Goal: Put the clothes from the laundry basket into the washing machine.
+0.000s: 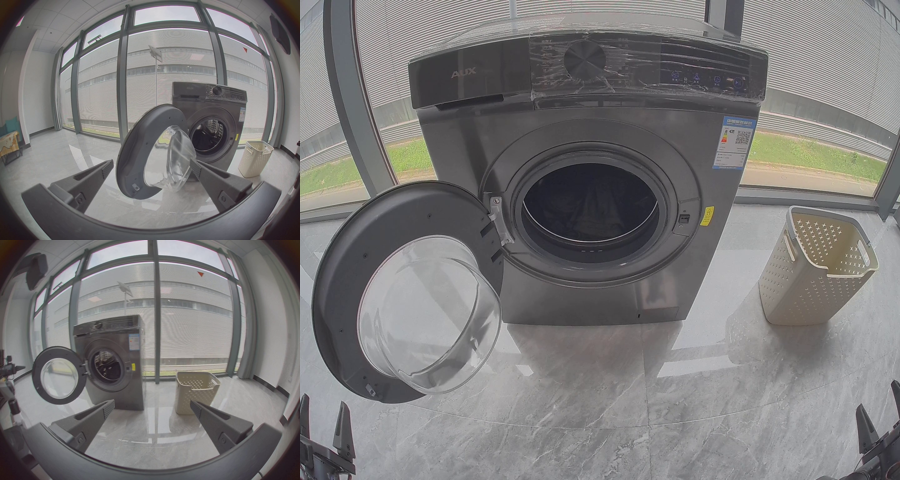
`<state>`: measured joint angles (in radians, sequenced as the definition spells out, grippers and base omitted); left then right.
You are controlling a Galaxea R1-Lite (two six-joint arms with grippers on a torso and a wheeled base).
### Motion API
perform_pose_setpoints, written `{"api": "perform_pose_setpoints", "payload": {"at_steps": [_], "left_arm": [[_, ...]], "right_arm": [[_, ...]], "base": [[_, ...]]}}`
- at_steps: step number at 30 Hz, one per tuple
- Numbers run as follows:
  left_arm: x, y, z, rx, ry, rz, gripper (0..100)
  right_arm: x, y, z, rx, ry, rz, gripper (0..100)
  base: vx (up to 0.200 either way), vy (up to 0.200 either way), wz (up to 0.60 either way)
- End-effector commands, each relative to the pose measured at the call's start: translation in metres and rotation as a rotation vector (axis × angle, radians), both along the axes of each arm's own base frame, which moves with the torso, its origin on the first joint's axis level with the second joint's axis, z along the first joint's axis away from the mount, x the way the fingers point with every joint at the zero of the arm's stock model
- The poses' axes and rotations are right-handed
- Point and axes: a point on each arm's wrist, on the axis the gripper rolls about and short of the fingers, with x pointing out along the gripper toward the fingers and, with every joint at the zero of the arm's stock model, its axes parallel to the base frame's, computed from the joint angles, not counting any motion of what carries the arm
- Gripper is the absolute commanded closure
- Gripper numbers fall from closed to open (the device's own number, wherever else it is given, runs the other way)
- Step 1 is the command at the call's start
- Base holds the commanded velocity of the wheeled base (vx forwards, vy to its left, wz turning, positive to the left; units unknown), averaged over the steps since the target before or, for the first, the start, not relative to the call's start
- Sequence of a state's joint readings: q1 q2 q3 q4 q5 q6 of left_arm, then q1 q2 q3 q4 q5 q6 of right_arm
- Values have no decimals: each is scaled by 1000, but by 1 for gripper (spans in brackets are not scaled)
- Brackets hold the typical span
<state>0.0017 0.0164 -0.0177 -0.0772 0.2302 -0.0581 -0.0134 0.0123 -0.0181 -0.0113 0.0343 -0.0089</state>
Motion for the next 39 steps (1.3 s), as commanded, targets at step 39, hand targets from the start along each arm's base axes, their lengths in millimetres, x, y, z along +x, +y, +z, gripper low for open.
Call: {"api": "perform_pose_setpoints", "payload": {"at_steps": [39], "left_arm": [[1,-3,-9,7,40,-152,0]], "right_arm": [[1,-1,-5,9,8,-30,0]], "base": [[0,51,0]]}}
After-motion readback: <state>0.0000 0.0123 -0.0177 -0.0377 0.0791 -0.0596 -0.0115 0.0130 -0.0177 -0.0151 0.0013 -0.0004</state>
